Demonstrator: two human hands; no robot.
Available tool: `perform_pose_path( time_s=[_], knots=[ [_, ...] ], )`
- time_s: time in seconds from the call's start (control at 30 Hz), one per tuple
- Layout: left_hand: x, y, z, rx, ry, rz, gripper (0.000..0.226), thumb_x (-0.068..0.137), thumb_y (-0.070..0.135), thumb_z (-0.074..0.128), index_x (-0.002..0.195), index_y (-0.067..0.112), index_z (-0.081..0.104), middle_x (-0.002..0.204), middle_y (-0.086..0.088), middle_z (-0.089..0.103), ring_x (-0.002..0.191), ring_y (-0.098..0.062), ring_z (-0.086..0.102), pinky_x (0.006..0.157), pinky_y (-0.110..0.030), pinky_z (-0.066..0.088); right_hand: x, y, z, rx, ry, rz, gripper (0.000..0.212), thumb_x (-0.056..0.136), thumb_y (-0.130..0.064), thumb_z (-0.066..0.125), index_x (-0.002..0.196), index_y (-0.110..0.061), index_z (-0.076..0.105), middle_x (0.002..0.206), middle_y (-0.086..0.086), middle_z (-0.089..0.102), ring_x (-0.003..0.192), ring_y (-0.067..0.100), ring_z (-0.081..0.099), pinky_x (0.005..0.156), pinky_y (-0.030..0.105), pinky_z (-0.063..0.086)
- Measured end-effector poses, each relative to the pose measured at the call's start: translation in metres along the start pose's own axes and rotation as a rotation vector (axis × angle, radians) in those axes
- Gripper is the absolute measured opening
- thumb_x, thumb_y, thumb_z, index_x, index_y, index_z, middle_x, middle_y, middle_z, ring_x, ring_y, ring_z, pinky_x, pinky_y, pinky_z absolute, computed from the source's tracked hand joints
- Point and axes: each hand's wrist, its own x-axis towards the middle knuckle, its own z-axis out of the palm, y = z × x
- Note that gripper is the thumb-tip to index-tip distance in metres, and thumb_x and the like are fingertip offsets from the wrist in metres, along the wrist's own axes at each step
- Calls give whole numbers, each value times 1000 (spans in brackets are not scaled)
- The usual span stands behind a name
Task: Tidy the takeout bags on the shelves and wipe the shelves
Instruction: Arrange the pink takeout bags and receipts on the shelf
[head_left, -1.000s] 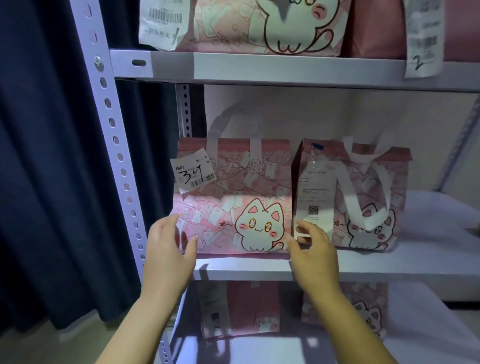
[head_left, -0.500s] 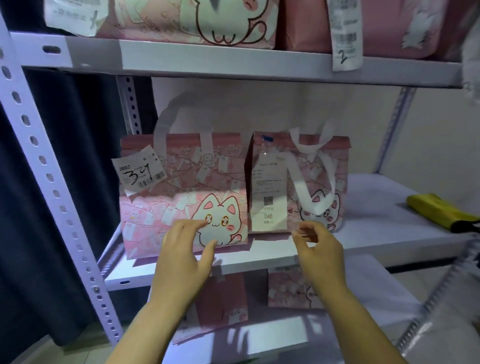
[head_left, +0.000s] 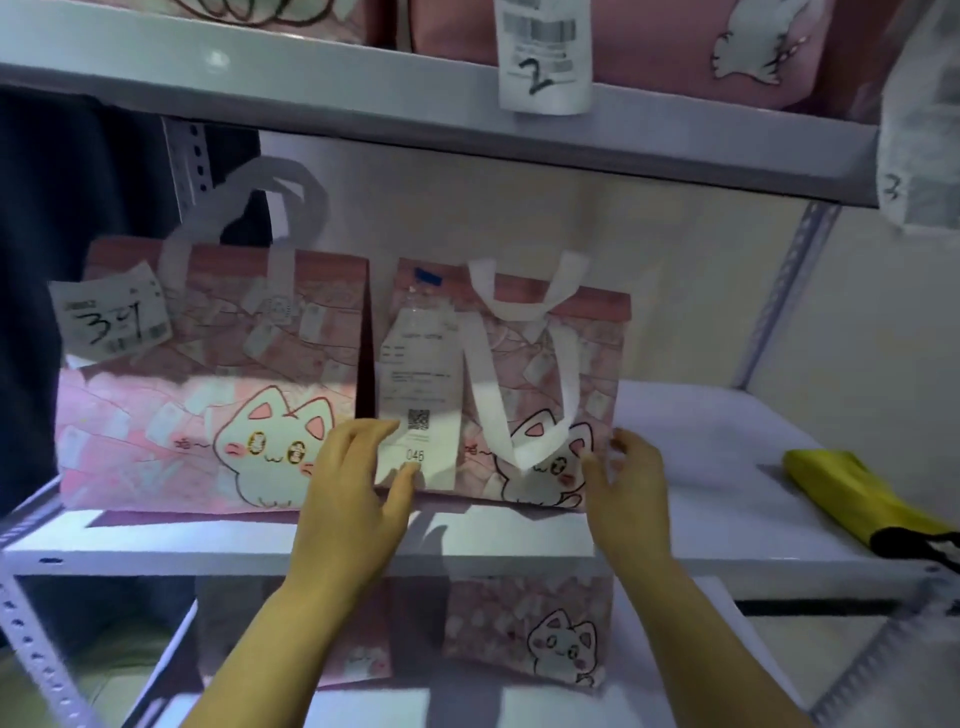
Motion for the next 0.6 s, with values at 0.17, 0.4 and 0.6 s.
perform_pose_path(
  time_s=[0.17,0.4,0.6],
  knots=[
    [-4,12,20,48,73,-85,42,81,10,69,120,7,55,117,-9,51,100,-7,39,85,-19,34,18,13,-3,92,-62,5,10,96,-25,46,87,-29,49,87,-8,58,76,3,55,57,23,41],
    [-3,33,57,15,117,-219,59,84,8,64,136,5,36,129,-13,37,116,-28,43,99,-38,41,45,46,-37,84,13,58,8,95,-23,45,89,-25,50,85,-3,59,76,19,57,63,33,46],
    [-2,62,101,-128,-18,-175,33,88,13,58,113,34,52,107,8,57,91,-2,59,71,-13,42,63,79,-81,71,106,79,4,94,-30,47,91,-29,50,88,-6,60,82,17,57,64,30,44]
  ],
)
